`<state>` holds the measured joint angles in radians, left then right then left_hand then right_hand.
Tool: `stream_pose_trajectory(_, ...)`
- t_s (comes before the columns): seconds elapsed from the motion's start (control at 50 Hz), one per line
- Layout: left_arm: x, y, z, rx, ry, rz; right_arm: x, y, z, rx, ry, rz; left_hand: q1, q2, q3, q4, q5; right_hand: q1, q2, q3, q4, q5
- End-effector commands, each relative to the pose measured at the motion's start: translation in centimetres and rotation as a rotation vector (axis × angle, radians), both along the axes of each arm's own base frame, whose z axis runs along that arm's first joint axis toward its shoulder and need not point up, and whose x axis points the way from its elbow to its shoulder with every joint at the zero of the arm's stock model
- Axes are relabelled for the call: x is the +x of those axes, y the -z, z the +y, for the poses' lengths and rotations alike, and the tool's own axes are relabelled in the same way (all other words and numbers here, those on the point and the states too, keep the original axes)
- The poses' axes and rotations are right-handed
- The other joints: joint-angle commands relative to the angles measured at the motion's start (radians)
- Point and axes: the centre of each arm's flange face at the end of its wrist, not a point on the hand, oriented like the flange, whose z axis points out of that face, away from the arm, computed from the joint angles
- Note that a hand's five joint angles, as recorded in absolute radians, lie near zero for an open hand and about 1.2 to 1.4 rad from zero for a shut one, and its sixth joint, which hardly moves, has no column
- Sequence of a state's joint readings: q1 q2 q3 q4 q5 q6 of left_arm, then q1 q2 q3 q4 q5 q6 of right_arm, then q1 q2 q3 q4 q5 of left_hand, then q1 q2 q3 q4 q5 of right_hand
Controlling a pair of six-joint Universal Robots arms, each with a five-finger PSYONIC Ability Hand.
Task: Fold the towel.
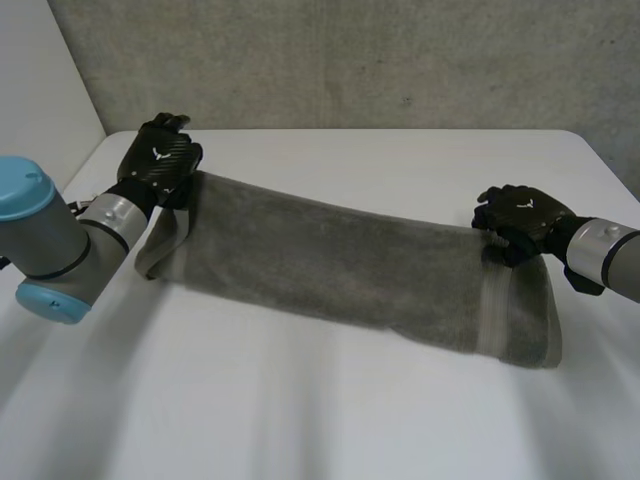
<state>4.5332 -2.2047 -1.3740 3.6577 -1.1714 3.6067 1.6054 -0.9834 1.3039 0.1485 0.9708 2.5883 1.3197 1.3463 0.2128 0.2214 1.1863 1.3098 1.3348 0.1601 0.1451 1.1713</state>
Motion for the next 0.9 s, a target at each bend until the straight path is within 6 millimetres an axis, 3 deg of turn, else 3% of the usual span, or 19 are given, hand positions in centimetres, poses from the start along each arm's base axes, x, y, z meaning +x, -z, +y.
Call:
stream_pose_trajectory(0.02, -0.5, 1.1, -0.7, 0.003, 0.012, -0.005, 0.4, 0.9, -0.9, -0.041, 0.042, 0.006, 0.077, 0.050, -0.038, -0.047, 0.035, 0.086, 0.061, 0.014, 0.029, 0.050)
stream_pose_trajectory(0.64, -0.9, 4.2, -3.0, -0.107, 0.009, 0.008, 1.3, 4.0, -4.3, -0.149, 0.106, 0.008, 0.077, 0.050, -0.038, -0.047, 0.035, 0.086, 0.061, 0.014, 0.029, 0.050)
stream_pose_trajectory(0.68, -1.0, 4.3, -3.1, -0.112, 0.009, 0.009, 1.5, 4.2, -4.6, -0.165, 0.115, 0.014, 0.053, 0.027, -0.038, -0.047, 0.012, 0.086, 0.061, 0.014, 0.029, 0.050)
stream_pose_trajectory(0.7, -1.0, 4.4, -3.2, -0.116, 0.009, 0.010, 1.5, 4.2, -4.6, -0.165, 0.115, 0.014, -0.159, -0.185, -0.038, -0.047, -0.200, 0.086, 0.061, 0.014, 0.029, 0.050)
stream_pose_trajectory(0.72, -1.0, 4.4, -3.2, -0.116, 0.009, 0.010, 1.7, 4.5, -4.8, -0.174, 0.126, 0.020, -0.161, -0.187, -0.038, -0.047, -0.202, -0.096, -0.121, 0.014, 0.029, -0.132)
stream_pose_trajectory(0.74, -1.1, 4.5, -3.3, -0.116, 0.009, 0.010, 1.9, 4.7, -5.1, -0.183, 0.136, 0.025, -0.437, -0.464, -0.038, -0.047, -0.478, -0.749, -0.774, 0.014, 0.029, -0.785)
stream_pose_trajectory(0.76, -1.0, 4.6, -3.4, -0.116, 0.005, 0.011, 1.9, 4.7, -5.1, -0.183, 0.136, 0.025, -0.864, -0.891, -0.038, -0.047, -0.905, -0.755, -0.780, 0.014, 0.029, -0.791)
stream_pose_trajectory(0.78, -1.0, 4.6, -3.4, -0.116, 0.004, 0.011, 2.1, 4.7, -5.2, -0.189, 0.142, 0.029, -0.868, -0.895, -0.038, -0.047, -0.909, -1.304, -1.329, 0.014, 0.029, -1.171)
stream_pose_trajectory(0.8, -1.0, 4.5, -3.5, -0.120, 0.000, 0.012, 2.1, 4.6, -5.4, -0.198, 0.156, 0.034, -1.171, -1.197, -0.038, -0.047, -1.186, -1.310, -1.335, 0.014, 0.029, -1.171)
stream_pose_trajectory(0.9, -1.2, 4.1, -3.4, -0.128, -0.002, 0.015, 1.9, 3.2, -6.1, -0.244, 0.207, 0.039, -1.153, -1.180, -0.038, -0.047, -1.186, -1.310, -1.335, 0.014, 0.029, -1.171)
